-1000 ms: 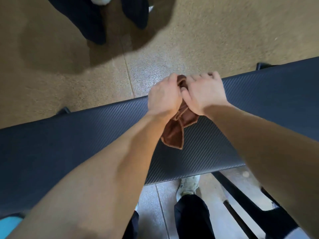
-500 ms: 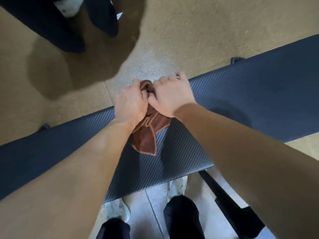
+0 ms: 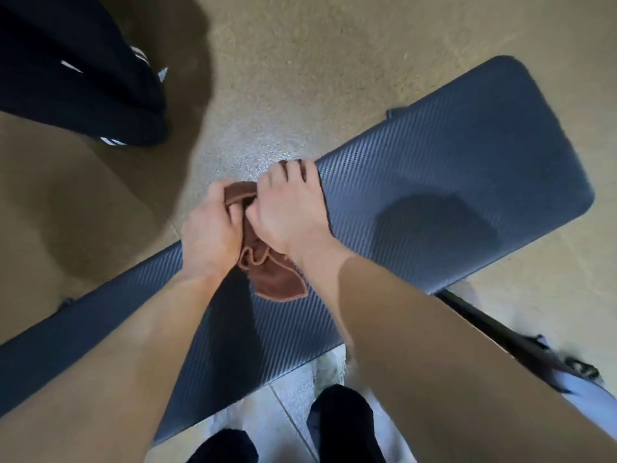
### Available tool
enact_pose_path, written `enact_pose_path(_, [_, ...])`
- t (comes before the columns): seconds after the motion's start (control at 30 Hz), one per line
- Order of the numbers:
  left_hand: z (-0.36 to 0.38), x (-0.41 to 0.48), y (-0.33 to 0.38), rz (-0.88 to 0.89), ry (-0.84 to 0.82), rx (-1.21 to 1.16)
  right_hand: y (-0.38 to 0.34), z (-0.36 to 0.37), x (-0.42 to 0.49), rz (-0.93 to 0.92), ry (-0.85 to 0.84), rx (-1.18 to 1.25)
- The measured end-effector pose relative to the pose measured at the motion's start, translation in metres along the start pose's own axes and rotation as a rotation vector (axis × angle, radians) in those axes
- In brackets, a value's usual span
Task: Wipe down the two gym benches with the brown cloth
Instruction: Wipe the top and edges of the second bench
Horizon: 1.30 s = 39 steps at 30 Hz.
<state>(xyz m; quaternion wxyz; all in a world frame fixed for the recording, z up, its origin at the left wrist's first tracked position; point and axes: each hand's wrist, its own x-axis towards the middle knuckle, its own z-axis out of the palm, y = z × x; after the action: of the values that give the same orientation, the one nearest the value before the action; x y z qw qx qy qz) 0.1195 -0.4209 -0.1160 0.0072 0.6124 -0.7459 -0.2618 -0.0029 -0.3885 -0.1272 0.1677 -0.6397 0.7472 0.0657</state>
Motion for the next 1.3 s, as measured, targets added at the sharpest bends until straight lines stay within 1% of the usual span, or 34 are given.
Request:
enact_pose_path(0.07, [0.008,0.006,0.018,-0.001,-0.007,0.04,0.019,-0.003,0.003,-0.045,0.002,-0.011])
enact_pose_path(0.13, [0.02,0.015,0.046,0.025,0.003,0.081,0.052,-0.009,0.008,-0.081,0.002,-0.033])
enact_pose_path(0.27, [0.057,0.043,0.12,0.137,-0.037,0.063,0.138,-0.018,0.017,-0.004,0.045,-0.114])
enact_pose_path(0.33, [0.069,0.054,0.143,0.182,-0.049,0.035,0.165,-0.019,0.02,0.05,0.059,-0.138])
enact_pose_path(0.4, [0.071,0.056,0.145,0.193,-0.04,-0.004,0.166,-0.018,0.02,0.108,0.062,-0.13])
enact_pose_path(0.5, [0.06,0.042,0.119,0.149,0.007,-0.012,0.134,-0.013,0.016,0.159,0.071,-0.07])
enact_pose_path(0.57, [0.05,0.029,0.103,0.097,0.046,-0.031,0.113,-0.01,0.015,0.087,0.04,-0.049])
enact_pose_path(0.63, [0.047,0.024,0.097,0.046,0.073,-0.034,0.111,-0.011,0.016,0.002,0.046,-0.028])
enact_pose_path(0.7, [0.052,0.03,0.11,0.045,0.062,0.016,0.131,-0.014,0.02,-0.043,0.044,-0.043])
enact_pose_path(0.77, [0.062,0.041,0.138,0.103,0.028,0.072,0.162,-0.015,0.021,-0.047,0.057,-0.077])
enact_pose_path(0.87, [0.084,0.065,0.197,0.219,-0.06,0.122,0.219,-0.021,0.024,0.043,0.134,-0.11])
enact_pose_path(0.97, [0.105,0.081,0.24,0.311,-0.086,0.205,0.261,-0.027,0.029,0.154,0.119,-0.128])
enact_pose_path(1.03, [0.113,0.088,0.247,0.332,-0.075,0.221,0.268,-0.029,0.035,0.195,0.089,-0.132])
enact_pose_path(1.17, [0.11,0.088,0.236,0.328,-0.069,0.192,0.262,-0.029,0.036,0.245,0.068,-0.134])
enact_pose_path(1.23, [0.103,0.083,0.225,0.306,-0.07,0.165,0.249,-0.033,0.033,0.279,0.059,-0.11])
enact_pose_path(1.3, [0.092,0.075,0.207,0.262,-0.059,0.157,0.227,-0.032,0.028,0.25,0.036,-0.07])
